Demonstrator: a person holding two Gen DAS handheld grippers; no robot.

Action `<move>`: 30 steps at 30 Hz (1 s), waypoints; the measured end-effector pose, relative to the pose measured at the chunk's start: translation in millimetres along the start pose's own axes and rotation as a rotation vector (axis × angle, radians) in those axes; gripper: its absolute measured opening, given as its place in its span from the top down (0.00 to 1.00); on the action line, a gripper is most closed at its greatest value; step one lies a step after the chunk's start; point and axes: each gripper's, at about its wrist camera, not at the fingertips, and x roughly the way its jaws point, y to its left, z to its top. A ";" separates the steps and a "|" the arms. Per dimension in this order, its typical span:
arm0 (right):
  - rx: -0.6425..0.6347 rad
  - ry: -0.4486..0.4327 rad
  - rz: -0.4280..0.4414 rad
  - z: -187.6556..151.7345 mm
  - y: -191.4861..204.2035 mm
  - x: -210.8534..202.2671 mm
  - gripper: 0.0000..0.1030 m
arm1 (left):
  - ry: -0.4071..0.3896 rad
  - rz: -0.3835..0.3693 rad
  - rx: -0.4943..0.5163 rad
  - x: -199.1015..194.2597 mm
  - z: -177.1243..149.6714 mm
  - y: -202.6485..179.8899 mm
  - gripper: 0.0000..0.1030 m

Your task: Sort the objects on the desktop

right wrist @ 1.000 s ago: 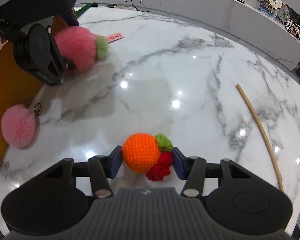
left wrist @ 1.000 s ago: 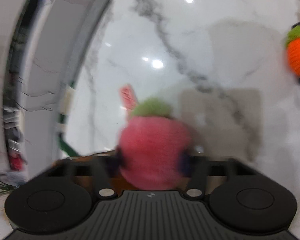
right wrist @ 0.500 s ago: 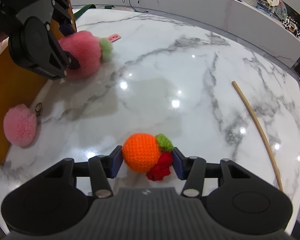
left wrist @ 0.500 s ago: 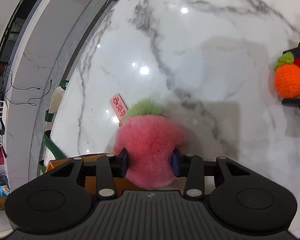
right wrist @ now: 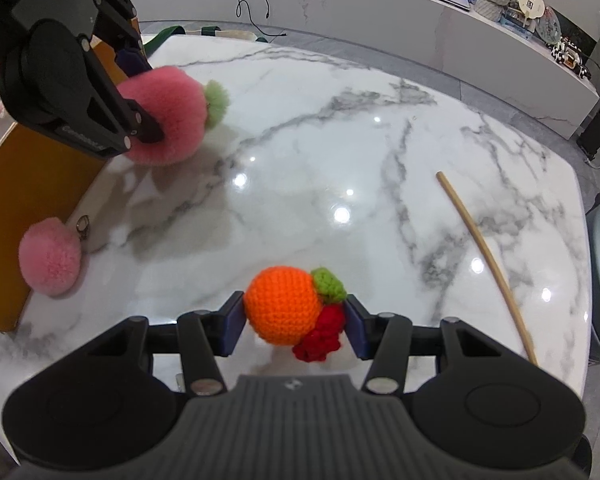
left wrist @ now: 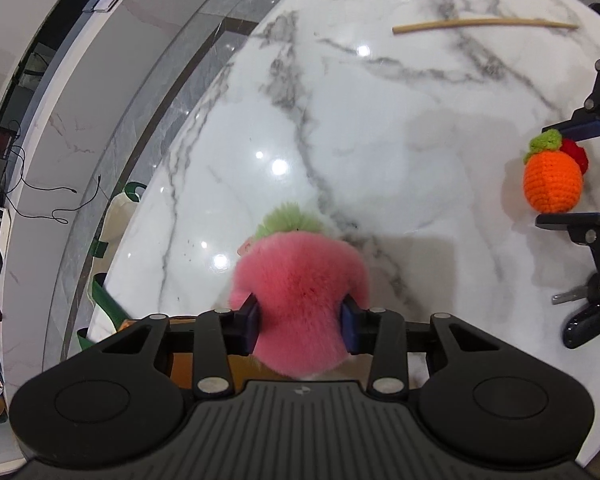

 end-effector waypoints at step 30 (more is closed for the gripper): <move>0.006 -0.044 -0.014 -7.3 -3.9 -33.4 0.48 | 0.113 0.167 0.110 30.4 7.3 -12.3 0.05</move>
